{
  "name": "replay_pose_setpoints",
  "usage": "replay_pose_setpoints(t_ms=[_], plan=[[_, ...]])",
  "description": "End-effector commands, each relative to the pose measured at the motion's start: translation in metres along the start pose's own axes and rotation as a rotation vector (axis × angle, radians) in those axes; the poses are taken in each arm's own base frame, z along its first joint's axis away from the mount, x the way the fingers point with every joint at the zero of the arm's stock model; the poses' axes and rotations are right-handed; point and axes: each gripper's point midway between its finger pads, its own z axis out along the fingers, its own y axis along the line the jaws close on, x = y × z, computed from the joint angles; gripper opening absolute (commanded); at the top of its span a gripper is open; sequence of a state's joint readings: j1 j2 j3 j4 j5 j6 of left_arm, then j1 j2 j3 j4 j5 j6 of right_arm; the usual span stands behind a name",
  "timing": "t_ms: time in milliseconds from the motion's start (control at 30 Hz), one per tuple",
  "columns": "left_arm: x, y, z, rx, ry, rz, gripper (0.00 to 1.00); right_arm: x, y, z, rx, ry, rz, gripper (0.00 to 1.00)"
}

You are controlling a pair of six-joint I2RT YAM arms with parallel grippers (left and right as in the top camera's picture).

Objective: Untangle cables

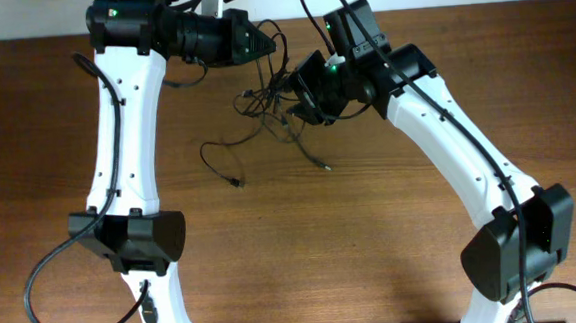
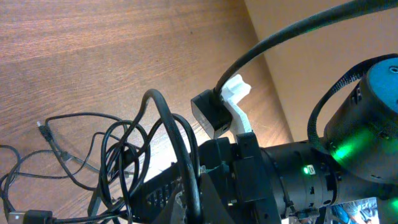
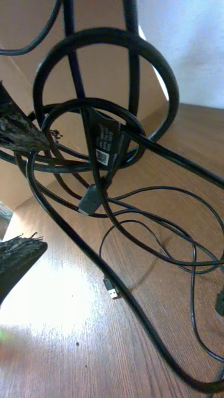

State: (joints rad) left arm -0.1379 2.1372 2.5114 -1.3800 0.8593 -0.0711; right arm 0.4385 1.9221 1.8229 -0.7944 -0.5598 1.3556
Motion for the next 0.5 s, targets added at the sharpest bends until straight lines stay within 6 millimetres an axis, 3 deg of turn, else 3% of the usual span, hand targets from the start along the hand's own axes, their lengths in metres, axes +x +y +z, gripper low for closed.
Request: replay_pose_setpoints(t_ms=[0,67,133,200,233,300,333,367,467], plan=[[-0.003,-0.012,-0.008,0.007,-0.022,0.050,0.00,-0.012,-0.008,0.020,0.034,-0.023,0.108,0.43],[-0.004,-0.006,-0.008,-0.028,-0.027,0.051,0.00,-0.018,-0.009,0.029,0.028,-0.024,0.153,0.40],[-0.004,-0.003,-0.008,-0.046,-0.028,0.052,0.00,-0.022,0.004,0.029,-0.024,-0.033,0.123,0.38],[-0.005,0.006,-0.009,-0.101,-0.032,0.050,0.00,-0.022,0.005,0.029,-0.025,-0.035,0.092,0.18],[-0.006,0.013,-0.009,-0.140,-0.035,0.050,0.00,-0.027,0.004,0.027,-0.021,-0.054,-0.007,0.04],[-0.008,0.038,-0.015,-0.287,-0.046,0.047,0.00,-0.040,0.003,0.022,-0.015,-0.086,-0.203,0.04],[-0.007,0.057,-0.021,-0.406,-0.047,0.039,0.00,-0.041,0.010,0.010,-0.054,-0.067,-0.273,0.04],[-0.006,0.063,-0.023,-0.438,-0.042,0.035,0.00,-0.041,0.016,0.002,-0.080,-0.064,-0.303,0.04],[0.001,0.076,-0.020,-0.480,-0.015,0.014,0.00,-0.035,0.042,-0.054,-0.209,-0.049,-0.391,0.04]])
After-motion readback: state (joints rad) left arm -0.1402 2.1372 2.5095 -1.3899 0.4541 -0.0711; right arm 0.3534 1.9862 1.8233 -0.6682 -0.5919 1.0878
